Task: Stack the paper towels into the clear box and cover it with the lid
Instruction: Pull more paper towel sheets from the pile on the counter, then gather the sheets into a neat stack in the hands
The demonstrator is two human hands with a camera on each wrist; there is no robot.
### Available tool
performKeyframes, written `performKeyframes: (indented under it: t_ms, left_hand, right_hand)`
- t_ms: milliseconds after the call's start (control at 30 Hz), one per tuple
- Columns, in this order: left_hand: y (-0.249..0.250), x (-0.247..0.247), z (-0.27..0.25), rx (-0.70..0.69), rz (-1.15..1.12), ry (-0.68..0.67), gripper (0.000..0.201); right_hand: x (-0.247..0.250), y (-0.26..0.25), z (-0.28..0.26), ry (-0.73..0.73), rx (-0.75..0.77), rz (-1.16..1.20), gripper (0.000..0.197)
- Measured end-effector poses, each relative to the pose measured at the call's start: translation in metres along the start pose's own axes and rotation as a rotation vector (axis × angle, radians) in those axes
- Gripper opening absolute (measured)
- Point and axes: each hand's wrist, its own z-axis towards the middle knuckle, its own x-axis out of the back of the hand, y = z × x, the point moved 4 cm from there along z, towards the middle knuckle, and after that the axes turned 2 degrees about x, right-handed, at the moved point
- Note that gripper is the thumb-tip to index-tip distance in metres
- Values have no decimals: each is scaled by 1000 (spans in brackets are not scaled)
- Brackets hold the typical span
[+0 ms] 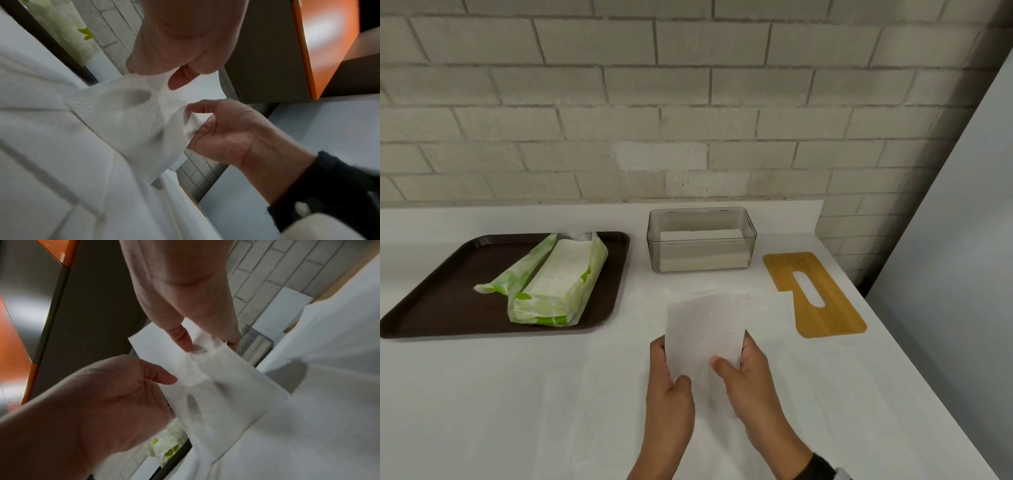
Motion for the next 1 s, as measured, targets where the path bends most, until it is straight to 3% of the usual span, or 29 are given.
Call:
performKeyframes:
  t_ms: [200, 300, 400, 567, 633, 700, 800, 867, 1000]
  left_hand:
    - [-1, -1, 6, 31, 21, 4, 46]
    - [11, 5, 14, -6, 54, -63, 55]
    - [22, 21, 41, -78, 274, -303, 57]
    - [6, 54, 103, -295, 1157, -749, 37]
    - [-8, 59, 110, -309, 1396, -958, 42]
    - [-18, 60, 111, -358, 1526, -1122, 57]
    - [-25, 55, 108, -567, 1624, -1241, 68]
    - [-25, 51, 108, -647, 1617, -1276, 65]
    - [-23, 46, 111, -676, 1623, -1339, 52]
  right_hand:
    - [-1, 4, 6, -17, -3, -77, 42]
    - [0, -10, 15, -55, 42, -149, 43]
    - [13, -35, 32, -45, 107, -184, 41]
    - [48, -58, 58, 35, 117, -200, 35]
    - [59, -57, 61, 56, 100, -214, 31]
    - [69, -50, 61, 81, 61, -224, 30]
    - [81, -37, 59, 82, -2, -250, 36]
    - [88, -29, 60, 77, -40, -260, 40]
    - [100, -25, 73, 82, -80, -305, 40]
